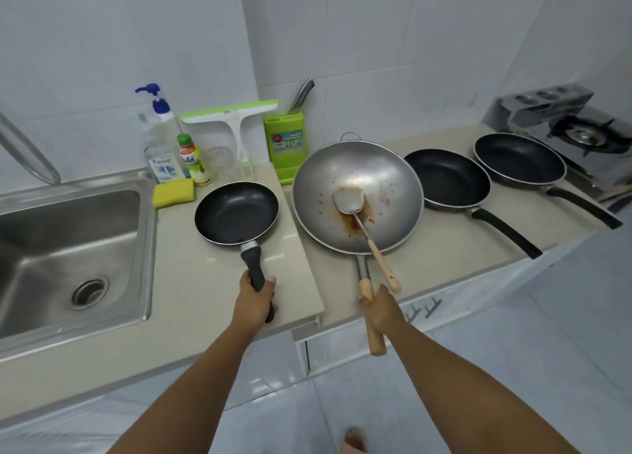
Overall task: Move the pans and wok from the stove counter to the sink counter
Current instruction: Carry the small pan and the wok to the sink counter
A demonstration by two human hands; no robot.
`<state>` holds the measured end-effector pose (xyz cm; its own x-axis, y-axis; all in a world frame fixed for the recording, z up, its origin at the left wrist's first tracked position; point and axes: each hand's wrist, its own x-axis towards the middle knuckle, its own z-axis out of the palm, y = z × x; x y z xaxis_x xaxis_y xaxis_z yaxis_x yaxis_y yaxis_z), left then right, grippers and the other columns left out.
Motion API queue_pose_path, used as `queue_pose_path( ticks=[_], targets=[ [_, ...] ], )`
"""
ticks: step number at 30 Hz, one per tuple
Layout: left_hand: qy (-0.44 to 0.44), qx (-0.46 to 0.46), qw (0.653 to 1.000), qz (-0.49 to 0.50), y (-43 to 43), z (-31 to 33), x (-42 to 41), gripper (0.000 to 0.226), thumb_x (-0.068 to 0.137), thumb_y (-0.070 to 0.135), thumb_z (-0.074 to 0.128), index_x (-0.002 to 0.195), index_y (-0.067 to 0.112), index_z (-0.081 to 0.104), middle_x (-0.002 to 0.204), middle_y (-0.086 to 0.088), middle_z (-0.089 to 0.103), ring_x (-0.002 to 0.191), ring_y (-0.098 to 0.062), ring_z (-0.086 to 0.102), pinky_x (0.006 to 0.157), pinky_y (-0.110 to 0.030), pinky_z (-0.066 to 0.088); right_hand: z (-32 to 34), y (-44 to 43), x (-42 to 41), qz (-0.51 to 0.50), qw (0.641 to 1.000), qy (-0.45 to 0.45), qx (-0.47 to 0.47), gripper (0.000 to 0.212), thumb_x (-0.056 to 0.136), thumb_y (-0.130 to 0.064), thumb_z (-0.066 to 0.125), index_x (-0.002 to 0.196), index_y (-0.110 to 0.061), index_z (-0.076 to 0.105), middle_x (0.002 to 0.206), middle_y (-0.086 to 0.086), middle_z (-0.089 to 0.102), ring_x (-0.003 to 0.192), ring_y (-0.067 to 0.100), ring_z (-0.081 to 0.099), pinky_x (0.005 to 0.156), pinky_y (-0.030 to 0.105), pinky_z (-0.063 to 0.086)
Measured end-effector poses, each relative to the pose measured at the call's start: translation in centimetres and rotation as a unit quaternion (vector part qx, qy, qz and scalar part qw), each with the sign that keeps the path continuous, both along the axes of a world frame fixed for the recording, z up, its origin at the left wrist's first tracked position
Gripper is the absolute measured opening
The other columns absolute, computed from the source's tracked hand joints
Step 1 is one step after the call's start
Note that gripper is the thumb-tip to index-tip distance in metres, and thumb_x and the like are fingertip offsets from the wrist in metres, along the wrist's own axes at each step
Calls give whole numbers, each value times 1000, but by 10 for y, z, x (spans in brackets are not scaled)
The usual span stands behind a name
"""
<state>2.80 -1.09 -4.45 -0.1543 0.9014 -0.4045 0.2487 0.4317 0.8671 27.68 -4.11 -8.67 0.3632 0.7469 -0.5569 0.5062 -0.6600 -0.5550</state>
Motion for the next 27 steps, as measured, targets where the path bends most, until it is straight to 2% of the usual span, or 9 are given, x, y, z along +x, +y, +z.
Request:
queue_pose_path(
  ticks=[2, 3, 5, 8, 11, 13, 15, 21, 27],
  targets=[
    [-93, -50, 993, 54, 6, 2, 3, 33, 99, 28, 54, 118, 2, 48, 88, -15, 62, 56, -23, 60, 46, -30, 54, -2, 9, 3, -33, 999, 35, -11, 61, 101, -35, 48, 147, 1, 32, 137, 21, 54, 122, 35, 55, 94, 35, 43],
    [-130, -71, 986, 73, 9, 2, 3, 30, 99, 29, 55, 113, 2, 50, 85, -15, 62, 56, -23, 60, 43, -28, 52, -3, 13, 3, -53, 997, 52, -11, 54, 100, -35, 48, 139, 2, 41, 129, 21, 60, 115, 35, 59, 90, 35, 45],
    [-198, -94, 970, 102, 12, -1, 4, 28, 99, 30, 56, 109, 4, 52, 83, -15, 63, 55, -22, 61, 46, -29, 54, -8, 19, 2, -89, 991, 95, -4, 48, 99, -37, 48, 125, 3, 53, 114, 21, 66, 102, 36, 64, 89, 40, 51],
    [-279, -105, 944, 140, 16, -5, 5, 26, 98, 33, 56, 94, 8, 55, 77, -13, 63, 46, -17, 61, 44, -24, 54, -13, 24, -2, -129, 982, 142, 4, 46, 96, -42, 52, 111, 2, 58, 95, 17, 63, 86, 32, 61, 88, 45, 54],
    [-302, -110, 933, 162, 19, -6, 4, 32, 98, 39, 55, 85, 9, 57, 67, -8, 62, 40, -13, 56, 39, -19, 50, -10, 31, -2, -159, 970, 184, 1, 43, 95, -45, 54, 96, -2, 57, 73, 12, 61, 61, 25, 59, 62, 34, 54],
    [-286, -112, 938, 162, 21, -5, 5, 35, 97, 42, 54, 82, 11, 56, 58, -3, 57, 38, -11, 49, 36, -18, 44, -5, 35, 1, -177, 958, 223, -10, 43, 94, -45, 56, 92, -3, 60, 63, 8, 58, 47, 18, 55, 44, 24, 48],
    [-235, -111, 951, 167, 21, -4, 7, 38, 96, 45, 53, 77, 12, 55, 51, 1, 52, 39, -11, 43, 36, -20, 39, 1, 36, 2, -191, 947, 258, -21, 42, 94, -46, 56, 89, -5, 61, 61, 7, 57, 44, 16, 52, 38, 19, 45],
    [-113, -61, 970, 205, 19, -7, 17, 45, 93, 47, 54, 66, 12, 55, 49, -1, 49, 39, -16, 40, 42, -25, 36, 13, 43, -1, -220, 949, 225, -5, 44, 94, -46, 57, 74, -6, 57, 56, 6, 53, 41, 15, 46, 34, 16, 40],
    [-85, -8, 969, 230, 13, -13, 26, 43, 94, 44, 53, 67, 10, 53, 53, -5, 49, 42, -18, 41, 43, -26, 38, 29, 45, -2, -212, 957, 200, 4, 45, 95, -46, 56, 74, -6, 56, 55, 7, 53, 40, 17, 48, 38, 21, 42]
  ],
)
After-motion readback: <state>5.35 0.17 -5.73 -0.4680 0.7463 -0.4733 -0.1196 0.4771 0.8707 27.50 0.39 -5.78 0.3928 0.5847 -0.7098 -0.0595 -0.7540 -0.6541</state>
